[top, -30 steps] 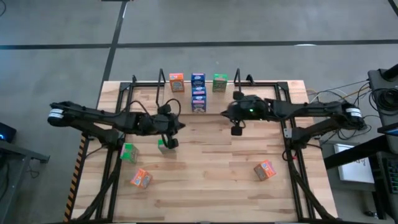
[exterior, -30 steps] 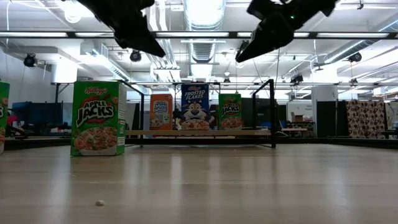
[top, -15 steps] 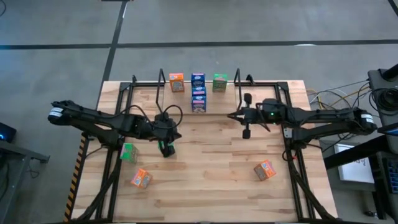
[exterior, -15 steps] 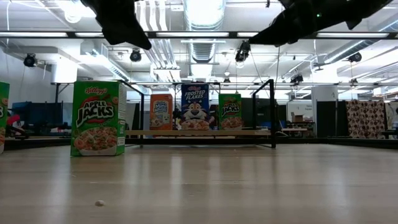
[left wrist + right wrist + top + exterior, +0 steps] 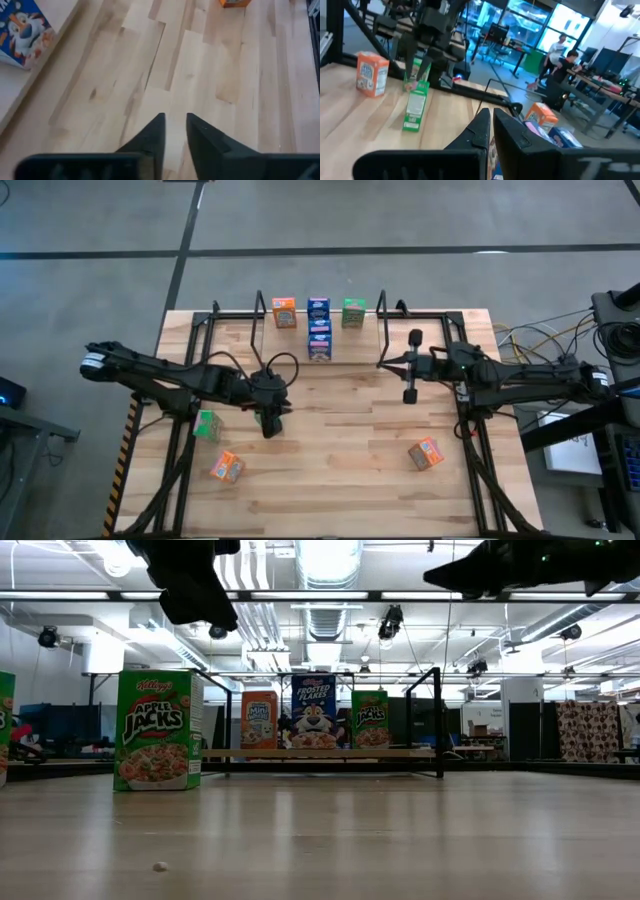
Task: Stack cereal on shelf
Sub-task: Put the right green cereal box on the shelf
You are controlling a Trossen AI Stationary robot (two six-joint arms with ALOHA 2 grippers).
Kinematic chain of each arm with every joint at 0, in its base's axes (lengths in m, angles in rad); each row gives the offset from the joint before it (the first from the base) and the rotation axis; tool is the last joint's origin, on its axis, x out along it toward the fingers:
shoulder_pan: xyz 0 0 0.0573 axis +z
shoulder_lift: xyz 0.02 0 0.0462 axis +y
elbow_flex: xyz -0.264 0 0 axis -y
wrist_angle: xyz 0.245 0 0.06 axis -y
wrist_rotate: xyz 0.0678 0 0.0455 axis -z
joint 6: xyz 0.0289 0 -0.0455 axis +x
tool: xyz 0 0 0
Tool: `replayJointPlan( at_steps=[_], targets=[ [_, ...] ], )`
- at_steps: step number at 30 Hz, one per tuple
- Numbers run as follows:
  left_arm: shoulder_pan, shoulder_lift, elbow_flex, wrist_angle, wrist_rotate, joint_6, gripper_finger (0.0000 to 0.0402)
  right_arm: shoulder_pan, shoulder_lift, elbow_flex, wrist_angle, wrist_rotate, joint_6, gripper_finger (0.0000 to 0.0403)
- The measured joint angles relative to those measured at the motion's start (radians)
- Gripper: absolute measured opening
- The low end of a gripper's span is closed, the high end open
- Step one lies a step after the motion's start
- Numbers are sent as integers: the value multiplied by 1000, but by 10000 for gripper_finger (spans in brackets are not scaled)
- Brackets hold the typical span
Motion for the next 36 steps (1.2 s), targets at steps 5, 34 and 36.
replayJointPlan(
  at_steps=[5, 34, 36],
  targets=[
    [0, 0, 0, -35, 17, -50, 131, 0, -47, -14, -12, -45, 12, 13],
    [-18, 6, 20, -348, 40, -32, 284, -1, -55, -20, -20, -41, 9, 13],
    [-18, 6, 46, -350, 40, -20, 284, -1, -55, -20, -20, -41, 9, 13]
  ],
)
